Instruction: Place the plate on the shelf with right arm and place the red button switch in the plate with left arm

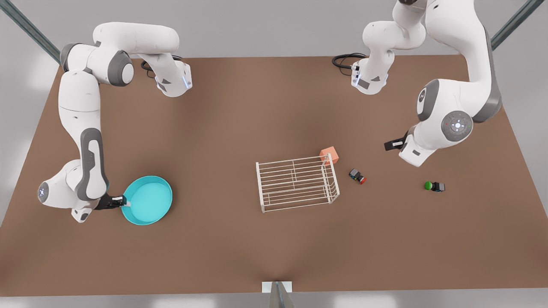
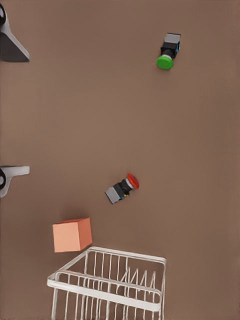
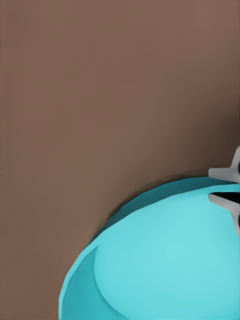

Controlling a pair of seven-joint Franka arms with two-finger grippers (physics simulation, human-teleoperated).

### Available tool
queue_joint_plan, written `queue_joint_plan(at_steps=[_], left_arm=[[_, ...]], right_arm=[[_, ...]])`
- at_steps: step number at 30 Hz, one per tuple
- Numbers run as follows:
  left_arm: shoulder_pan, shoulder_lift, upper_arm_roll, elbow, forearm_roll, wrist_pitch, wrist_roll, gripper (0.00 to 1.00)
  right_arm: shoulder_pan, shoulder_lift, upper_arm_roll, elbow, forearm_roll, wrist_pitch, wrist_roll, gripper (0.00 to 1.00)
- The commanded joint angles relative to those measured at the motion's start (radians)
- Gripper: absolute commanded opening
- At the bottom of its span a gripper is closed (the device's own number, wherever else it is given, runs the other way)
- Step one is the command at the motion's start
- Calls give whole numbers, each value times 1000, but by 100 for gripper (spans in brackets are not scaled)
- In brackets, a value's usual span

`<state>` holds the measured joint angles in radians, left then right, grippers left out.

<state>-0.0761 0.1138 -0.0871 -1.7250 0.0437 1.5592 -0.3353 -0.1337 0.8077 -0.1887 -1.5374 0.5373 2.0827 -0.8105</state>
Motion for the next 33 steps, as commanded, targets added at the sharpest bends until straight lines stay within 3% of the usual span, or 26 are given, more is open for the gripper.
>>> queue_joint_plan(at_steps=[1, 4, 5, 6, 10, 13, 17, 24, 33], left_arm=[[1, -28, 0, -44, -4, 240, -88, 100], [4, -16, 1, -38, -62, 240, -199, 100], [-14, -3, -3, -44, -56, 263, -418, 100], [-48, 27, -5, -50, -59, 255, -637, 100], [-155, 155, -26, -45, -50, 358, -883, 100], [-154, 256, -25, -48, 15, 496, -893, 100], [-70, 182, -19, -266, -90, 769, -918, 100], [-97, 210, -20, -453, -15, 993, -878, 100], [-102, 253, -20, -482, 61, 998, -880, 100]], right_arm=[[2, -2, 0, 0, -4, -10, -30, 22], [0, -4, 2, 0, -4, -20, -45, 22], [-1, -5, 3, 0, -4, -38, -45, 19], [-4, -10, 3, 2, -2, -72, -45, 19], [-6, -18, 9, 3, -2, -108, -56, 15], [-6, -21, 9, 5, 19, -147, -52, 15], [-4, -50, 11, 10, 43, -220, -21, 14], [36, -130, 11, 26, 38, -348, 116, 14], [204, -275, 6, 23, 26, -454, 399, 14]])
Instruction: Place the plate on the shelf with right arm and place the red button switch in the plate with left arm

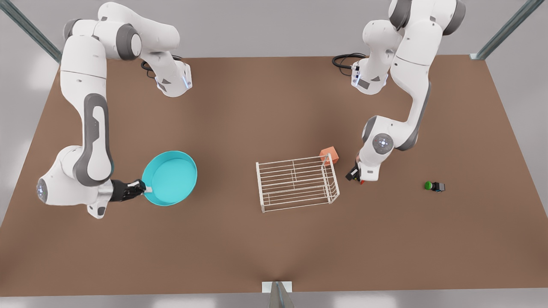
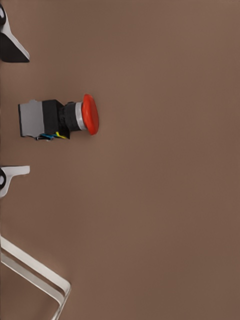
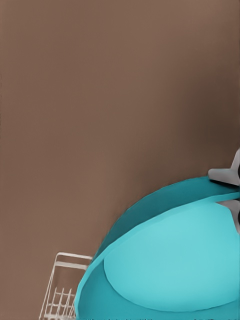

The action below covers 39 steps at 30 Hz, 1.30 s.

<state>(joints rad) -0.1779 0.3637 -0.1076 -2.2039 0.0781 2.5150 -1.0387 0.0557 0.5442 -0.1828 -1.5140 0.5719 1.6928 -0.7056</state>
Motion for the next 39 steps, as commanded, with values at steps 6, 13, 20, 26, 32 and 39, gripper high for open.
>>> queue_joint_plan(at_steps=[6, 13, 20, 26, 32, 39], left_arm=[[0, 27, 0, -7, 32, 47, -178, 100], [5, 106, 2, -3, 31, 145, -189, 100], [6, 106, 3, -8, 31, 145, -196, 100], [8, 115, 3, -7, 31, 146, -196, 100], [11, 118, 3, -3, 29, 143, -208, 51], [9, 73, 3, 4, 31, 91, -208, 25]], right_arm=[[180, -64, 8, 2, -6, -88, 462, 14], [389, -66, 8, 49, 3, -33, 678, 14], [518, -9, 9, 121, 59, 131, 914, 14], [572, 100, 8, 199, 109, 301, 1008, 14], [658, 135, 8, 207, 147, 349, 1042, 14], [656, 149, 8, 209, 158, 381, 1038, 17]])
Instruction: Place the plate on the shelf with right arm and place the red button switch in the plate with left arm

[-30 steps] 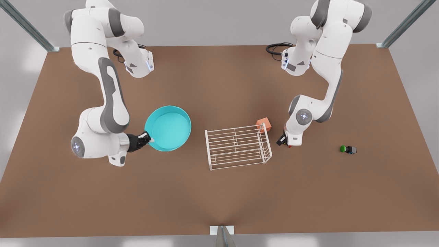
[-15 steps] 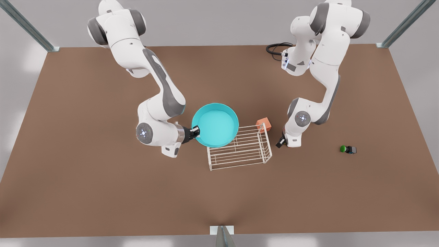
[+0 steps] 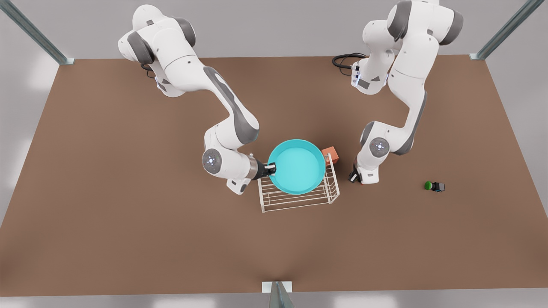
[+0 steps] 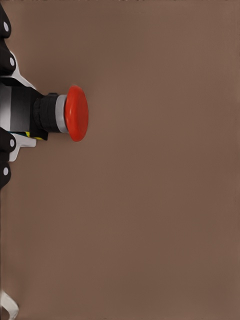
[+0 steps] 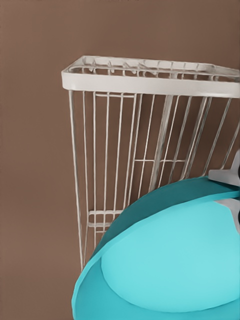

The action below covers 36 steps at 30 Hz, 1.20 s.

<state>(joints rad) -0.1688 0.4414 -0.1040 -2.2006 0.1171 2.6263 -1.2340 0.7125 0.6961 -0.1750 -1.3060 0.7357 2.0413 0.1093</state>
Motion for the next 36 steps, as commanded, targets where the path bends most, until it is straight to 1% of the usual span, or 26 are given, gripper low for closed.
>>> queue_joint_plan(at_steps=[1, 2, 4, 6, 7, 8, 10, 11, 12, 13, 14, 15, 16, 17, 18, 19, 20, 22, 25, 26, 28, 30, 31, 32, 35, 36], left_arm=[[0, -13, 0, 2, -8, -20, -10, 26], [0, -20, 0, 16, -8, -46, -9, 26], [3, -32, 3, 130, -8, -225, -4, 27], [3, -70, 1, 173, -7, -304, 13, 27], [3, -84, 1, 216, -7, -374, 16, 27], [3, -98, 3, 260, -7, -443, 21, 27], [3, -164, 4, 332, -10, -557, 31, 27], [3, -216, -3, 341, -34, -594, 31, 27], [-1, -237, -35, 386, -109, -658, 19, 27], [-3, -244, -89, 443, -132, -724, -51, 27], [-5, -242, -152, 464, -131, -730, -143, 27], [-8, -228, -201, 464, -128, -712, -217, 27], [-11, -210, -227, 461, -125, -678, -239, 27], [-28, -187, -227, 460, -123, -629, -257, 29], [-61, -156, -227, 463, -119, -569, -312, 29], [-89, -138, -227, 463, -114, -537, -326, 29], [-87, -130, -226, 464, -114, -529, -325, 29], [-84, -66, -221, 553, -114, -525, -325, 29], [-89, -33, -223, 573, -122, -425, -361, 29], [-89, 2, -223, 608, -120, -414, -363, 29], [-109, 46, -226, 618, -128, -309, -387, 29], [-118, 57, -226, 616, -126, -302, -389, 55], [-123, 57, -227, 616, -129, -302, -398, 88], [-136, 57, -227, 616, -134, -287, -401, 100], [-138, 56, -227, 608, -123, -289, -386, 100], [-132, 36, -226, 610, -114, -359, -332, 100]], right_arm=[[-1, 5, 0, 1, -7, 46, 224, 17], [-1, 8, -3, 2, -9, 66, 225, 17], [-4, 26, -4, 17, -9, 88, 225, 17], [-2, 34, -4, 25, -9, 89, 224, 19], [-2, 34, -4, 25, -9, 89, 221, 45], [-2, 33, -6, 25, -7, 89, 224, 100], [-7, -35, -20, 17, -12, 79, 219, 100], [-5, -119, -84, 14, -42, 42, 219, 100], [-7, -233, -152, 24, -188, -61, 217, 100], [-22, -337, -210, 30, -348, -220, 211, 100], [-76, -346, -242, 30, -387, -314, 116, 100], [-110, -346, -316, 27, -403, -380, -52, 100], [-113, -343, -411, 24, -401, -412, -204, 100], [-134, -342, -460, 19, -417, -420, -246, 100], [-131, -329, -451, 17, -548, -423, -252, 100], [-131, -340, -455, -6, -579, -555, -161, 100], [-130, -349, -454, -44, -584, -553, -158, 100], [-122, -432, -440, -191, -624, -509, -160, 100], [-114, -428, -442, -190, -633, -517, -160, 100], [-116, -428, -443, -188, -633, -518, -160, 100], [-116, -426, -443, -188, -633, -517, -160, 100], [-116, -426, -445, -187, -634, -518, -161, 100], [-116, -425, -445, -187, -634, -520, -161, 100], [-116, -422, -443, -187, -636, -520, -161, 100], [-116, -417, -443, -187, -636, -520, -161, 100], [-117, -417, -443, -185, -636, -518, -161, 100]])
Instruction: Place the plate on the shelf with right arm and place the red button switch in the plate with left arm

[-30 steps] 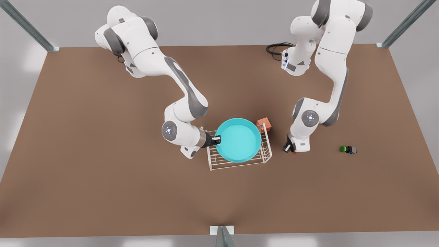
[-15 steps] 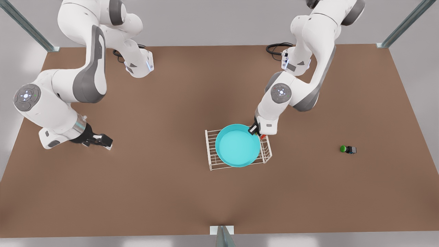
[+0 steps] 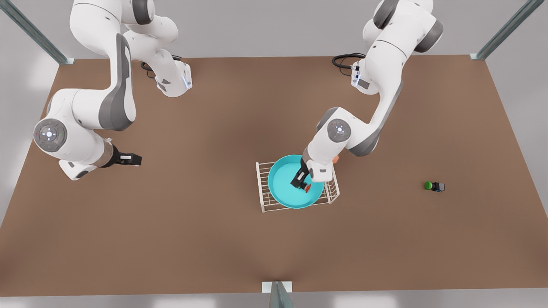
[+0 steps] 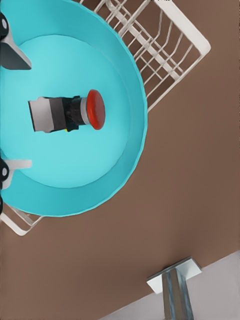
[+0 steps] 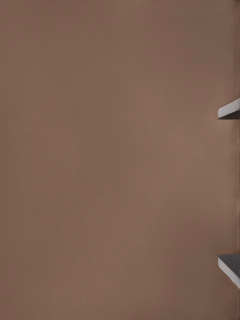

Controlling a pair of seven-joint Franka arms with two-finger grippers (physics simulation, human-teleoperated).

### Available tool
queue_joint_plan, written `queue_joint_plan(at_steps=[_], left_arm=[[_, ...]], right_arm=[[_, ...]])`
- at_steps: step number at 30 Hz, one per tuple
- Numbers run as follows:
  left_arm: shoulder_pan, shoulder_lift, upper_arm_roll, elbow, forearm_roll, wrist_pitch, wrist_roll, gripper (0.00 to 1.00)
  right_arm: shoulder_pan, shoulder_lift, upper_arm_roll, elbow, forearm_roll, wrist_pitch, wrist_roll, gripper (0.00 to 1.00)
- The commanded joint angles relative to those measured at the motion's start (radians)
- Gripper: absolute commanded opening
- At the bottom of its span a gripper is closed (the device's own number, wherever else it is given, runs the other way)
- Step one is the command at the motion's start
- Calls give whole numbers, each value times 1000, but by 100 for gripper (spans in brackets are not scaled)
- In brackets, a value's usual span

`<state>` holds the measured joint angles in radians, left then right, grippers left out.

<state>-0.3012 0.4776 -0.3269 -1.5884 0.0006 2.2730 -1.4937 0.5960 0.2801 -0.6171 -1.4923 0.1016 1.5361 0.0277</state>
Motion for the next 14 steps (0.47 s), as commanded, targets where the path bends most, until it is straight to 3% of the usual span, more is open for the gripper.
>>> queue_joint_plan(at_steps=[1, 3, 4, 5, 6, 7, 8, 14], left_arm=[[23, -48, 8, 7, 76, -217, 157, 100], [172, -119, 6, 132, 96, -649, 837, 100], [206, -77, 11, 389, 99, -952, 978, 100], [296, -96, 14, 390, 108, -1014, 1279, 100], [313, -108, 112, 367, 6, -980, 1466, 100], [255, -281, 321, 100, -234, -717, 1524, 100], [241, -375, 306, -36, -67, -592, 1586, 100], [234, -327, 264, 45, -71, -665, 1521, 100]], right_arm=[[1, 1, -1, 0, -2, -13, -80, 100], [1, 1, -1, 0, -2, -11, -80, 100], [1, 2, -1, 1, -2, -10, -80, 100], [1, 5, -1, 1, -2, -10, -80, 100], [1, 5, -1, 1, -2, -11, -80, 100], [1, 5, -1, 1, -2, -11, -80, 100], [1, 5, -1, 1, -2, -11, -80, 100], [1, 5, -1, 3, -2, -17, -78, 100]])
